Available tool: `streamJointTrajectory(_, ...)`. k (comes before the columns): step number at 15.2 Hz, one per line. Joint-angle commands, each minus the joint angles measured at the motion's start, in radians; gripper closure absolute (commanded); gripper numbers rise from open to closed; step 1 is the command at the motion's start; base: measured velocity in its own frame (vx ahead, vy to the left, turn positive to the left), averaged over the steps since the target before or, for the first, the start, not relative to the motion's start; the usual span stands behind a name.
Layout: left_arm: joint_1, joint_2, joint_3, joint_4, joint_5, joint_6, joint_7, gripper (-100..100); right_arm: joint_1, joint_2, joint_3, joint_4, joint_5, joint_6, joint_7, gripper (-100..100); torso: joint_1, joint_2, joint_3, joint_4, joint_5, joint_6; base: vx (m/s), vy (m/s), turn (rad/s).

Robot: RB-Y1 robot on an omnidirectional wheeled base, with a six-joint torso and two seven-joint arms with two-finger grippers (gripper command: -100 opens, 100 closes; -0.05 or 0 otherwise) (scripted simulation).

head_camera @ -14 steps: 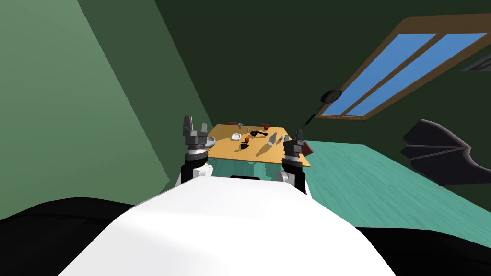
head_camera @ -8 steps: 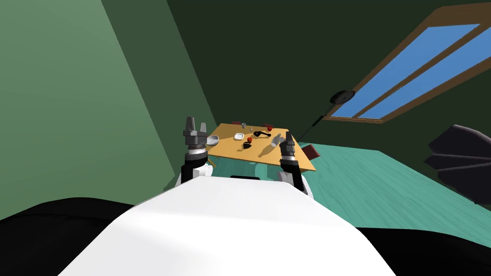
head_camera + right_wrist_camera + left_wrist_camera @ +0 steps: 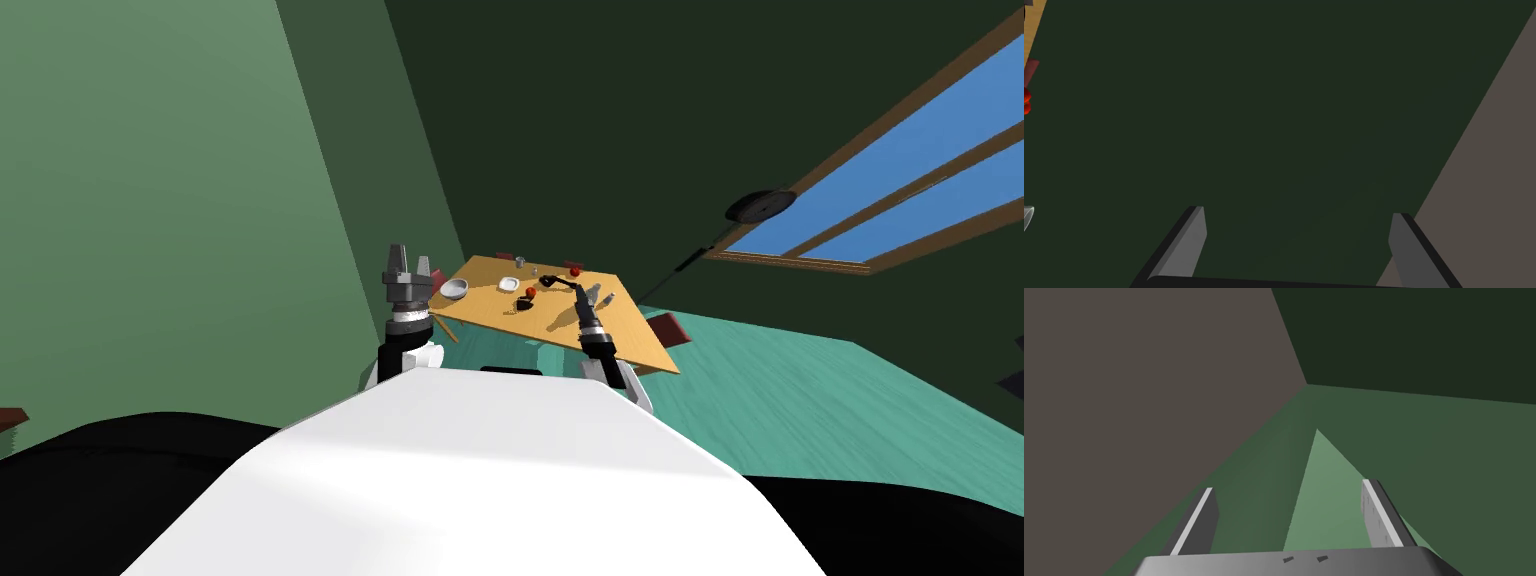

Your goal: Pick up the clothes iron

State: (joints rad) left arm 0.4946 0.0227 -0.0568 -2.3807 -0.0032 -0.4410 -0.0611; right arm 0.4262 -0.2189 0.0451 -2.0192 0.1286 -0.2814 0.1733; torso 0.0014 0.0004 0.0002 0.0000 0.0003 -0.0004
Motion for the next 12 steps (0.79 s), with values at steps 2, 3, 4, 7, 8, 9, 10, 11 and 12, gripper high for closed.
streamJointTrajectory(2,0.0,0.0,0.0,0.0,0.0,0.0,0.0,0,-0.023,-0.027,0.004,0.061,0.057,0.027,0.023,-100,0.0,0.0,0.0,0.0,0.0,0.0,-0.005,0.022,0.191)
streamJointTrajectory(3,0.0,0.0,0.0,0.0,0.0,0.0,0.0,0,-0.036,-0.045,0.009,0.095,0.09,0.05,0.04,-100,0.0,0.0,0.0,0.0,0.0,0.0,-0.002,0.024,0.208)
streamJointTrajectory(4,0.0,0.0,0.0,0.0,0.0,0.0,0.0,0,-0.036,-0.045,0.009,0.1,0.1,0.05,0.04,-100,0.0,0.0,0.0,0.0,0.0,0.0,-0.004,0.022,0.176)
streamJointTrajectory(7,0.0,0.0,0.0,0.0,0.0,0.0,0.0,0,-0.064,-0.079,0.019,0.181,0.176,0.1,0.076,-100,0.0,0.0,0.0,0.0,0.0,0.0,-0.005,0.03,0.22)
streamJointTrajectory(8,0.0,0.0,0.0,0.0,0.0,0.0,0.0,0,-0.064,-0.079,0.019,0.182,0.192,0.1,0.076,-100,0.001,0.0,0.0,0.0,0.0,0.0,-0.004,0.029,0.191)
streamJointTrajectory(9,0.0,0.0,0.0,0.0,0.0,0.0,0.0,0,-0.079,-0.096,0.024,0.217,0.22,0.127,0.095,-100,0.001,0.0,0.0,0.0,0.0,0.0,-0.006,0.029,0.256)
streamJointTrajectory(10,0.0,0.0,0.0,0.0,0.0,0.0,0.0,0,-0.079,-0.096,0.024,0.226,0.24,0.127,0.095,-100,0.001,0.0,0.0,0.0,0.0,0.0,-0.004,0.025,0.219)
streamJointTrajectory(11,0.0,0.0,0.0,0.0,0.0,0.0,0.0,0,-0.079,-0.096,0.024,0.226,0.24,0.127,0.095,-100,0.0,0.0,0.0,0.0,0.0,0.0,-0.002,0.016,0.071)
streamJointTrajectory(12,0.0,0.0,0.0,0.0,0.0,0.0,0.0,0,-0.095,-0.111,0.029,0.266,0.277,0.154,0.115,-100,0.0,0.0,0.0,0.0,0.0,0.0,-0.003,0.023,0.165)
